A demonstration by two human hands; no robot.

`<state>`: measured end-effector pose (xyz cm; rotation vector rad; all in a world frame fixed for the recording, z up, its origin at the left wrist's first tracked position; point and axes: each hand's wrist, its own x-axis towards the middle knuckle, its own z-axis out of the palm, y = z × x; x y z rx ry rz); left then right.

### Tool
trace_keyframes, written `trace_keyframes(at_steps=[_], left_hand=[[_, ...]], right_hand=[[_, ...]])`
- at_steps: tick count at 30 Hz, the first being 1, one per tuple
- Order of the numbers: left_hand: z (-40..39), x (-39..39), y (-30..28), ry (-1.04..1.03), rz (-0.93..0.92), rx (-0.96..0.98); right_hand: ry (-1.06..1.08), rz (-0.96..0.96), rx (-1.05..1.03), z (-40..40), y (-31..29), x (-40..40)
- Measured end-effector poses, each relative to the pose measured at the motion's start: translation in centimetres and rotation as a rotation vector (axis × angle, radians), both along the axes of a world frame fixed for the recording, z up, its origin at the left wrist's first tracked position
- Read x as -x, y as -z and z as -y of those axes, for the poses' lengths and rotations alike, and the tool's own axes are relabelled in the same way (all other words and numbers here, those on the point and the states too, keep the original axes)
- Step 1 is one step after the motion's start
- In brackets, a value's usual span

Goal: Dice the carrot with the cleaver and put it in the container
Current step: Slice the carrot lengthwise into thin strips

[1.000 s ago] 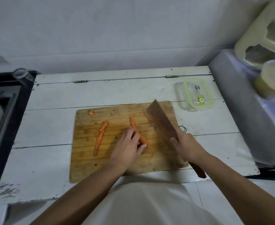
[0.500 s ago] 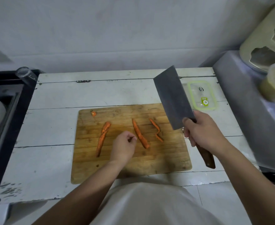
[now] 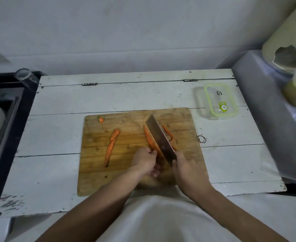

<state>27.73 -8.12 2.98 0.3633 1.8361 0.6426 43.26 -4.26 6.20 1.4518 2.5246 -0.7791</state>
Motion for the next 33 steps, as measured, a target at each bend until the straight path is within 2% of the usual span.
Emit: trace_keyframes(at_steps=[9, 14, 19, 24, 29, 33], left_hand=[[0.0, -0.1, 0.4, 0.036, -0.036, -0.024], [-0.6, -0.2, 0.4, 0.106, -0.13, -0.001], [-0.6, -0.3, 0.5, 0.087, -0.118, -0.009], [-0.7, -0.3, 0.4, 0.092, -0.108, -0.007], [-0.8, -0.2, 0.3, 0.096, -0.087, 0.002], [-0.8, -0.1, 0.1, 0.094, -0.069, -0.015]], right_hand=[[-0.119, 0.045, -0.126, 1.0, 1.5, 0.5], [-0.121, 0.026, -0.091, 1.4, 1.2, -0.2], [-0.139, 0.033, -0.073, 1.5, 0.8, -0.2], [-0.174, 0.031, -0.173, 1.5, 0.9, 0.2], [-0.071, 0.034, -0.104, 1.7, 0.6, 0.8], [-0.143, 0.091, -0.103, 2.1, 0.4, 1.1]])
